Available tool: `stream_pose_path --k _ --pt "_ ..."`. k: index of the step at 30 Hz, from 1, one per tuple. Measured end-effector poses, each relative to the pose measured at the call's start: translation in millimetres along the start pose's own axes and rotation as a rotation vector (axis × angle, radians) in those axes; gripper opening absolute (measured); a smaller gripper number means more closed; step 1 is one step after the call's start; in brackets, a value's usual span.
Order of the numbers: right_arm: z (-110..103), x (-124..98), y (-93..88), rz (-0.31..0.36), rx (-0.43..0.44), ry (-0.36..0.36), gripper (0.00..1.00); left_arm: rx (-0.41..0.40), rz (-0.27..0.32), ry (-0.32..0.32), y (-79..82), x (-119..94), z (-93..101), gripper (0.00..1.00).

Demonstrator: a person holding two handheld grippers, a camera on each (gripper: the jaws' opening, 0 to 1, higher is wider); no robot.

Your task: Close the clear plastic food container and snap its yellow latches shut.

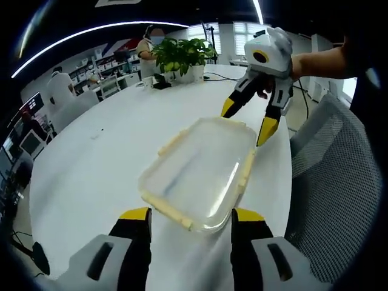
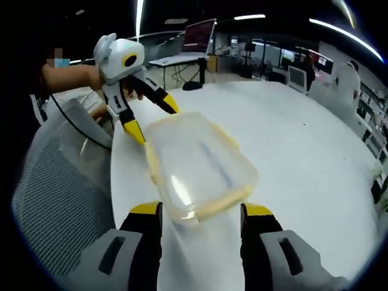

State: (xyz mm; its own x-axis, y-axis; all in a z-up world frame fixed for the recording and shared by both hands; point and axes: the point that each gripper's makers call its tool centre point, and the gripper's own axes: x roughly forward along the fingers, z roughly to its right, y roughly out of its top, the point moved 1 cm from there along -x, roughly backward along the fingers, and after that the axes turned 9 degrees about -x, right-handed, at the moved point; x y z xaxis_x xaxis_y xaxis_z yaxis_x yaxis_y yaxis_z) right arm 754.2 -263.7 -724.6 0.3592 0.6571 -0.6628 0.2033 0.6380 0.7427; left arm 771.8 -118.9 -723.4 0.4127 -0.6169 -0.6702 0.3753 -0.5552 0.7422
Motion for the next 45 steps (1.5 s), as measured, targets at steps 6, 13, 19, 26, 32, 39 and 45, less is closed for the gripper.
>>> stream_pose_path --k 6,13,19,26,32,39,45 --pt "3.7 4.0 0.4 -0.008 0.005 0.005 0.48 -0.002 -0.011 -0.001 -2.0 2.5 -2.2 0.45" --pt "12.5 6.6 1.9 -0.012 0.005 0.005 0.48 -0.005 -0.014 0.000 2.4 7.2 -10.1 0.45" --pt "23.4 9.5 3.3 -0.016 0.008 0.005 0.48 0.000 -0.024 -0.002 7.8 12.4 -17.6 0.45" --pt "35.5 12.9 4.8 -0.021 0.007 0.003 0.49 0.001 -0.029 -0.002 13.3 18.6 -27.1 0.44" --pt "46.0 17.5 7.8 -0.027 0.004 0.003 0.49 0.009 -0.033 0.005 17.8 22.4 -36.7 0.44" --pt "57.9 22.9 10.7 -0.035 0.000 -0.001 0.49 0.005 -0.036 0.009 22.5 26.3 -47.6 0.44" --pt "67.0 27.4 13.2 -0.042 0.005 -0.002 0.49 -0.001 -0.035 0.012 26.4 29.1 -56.3 0.44"
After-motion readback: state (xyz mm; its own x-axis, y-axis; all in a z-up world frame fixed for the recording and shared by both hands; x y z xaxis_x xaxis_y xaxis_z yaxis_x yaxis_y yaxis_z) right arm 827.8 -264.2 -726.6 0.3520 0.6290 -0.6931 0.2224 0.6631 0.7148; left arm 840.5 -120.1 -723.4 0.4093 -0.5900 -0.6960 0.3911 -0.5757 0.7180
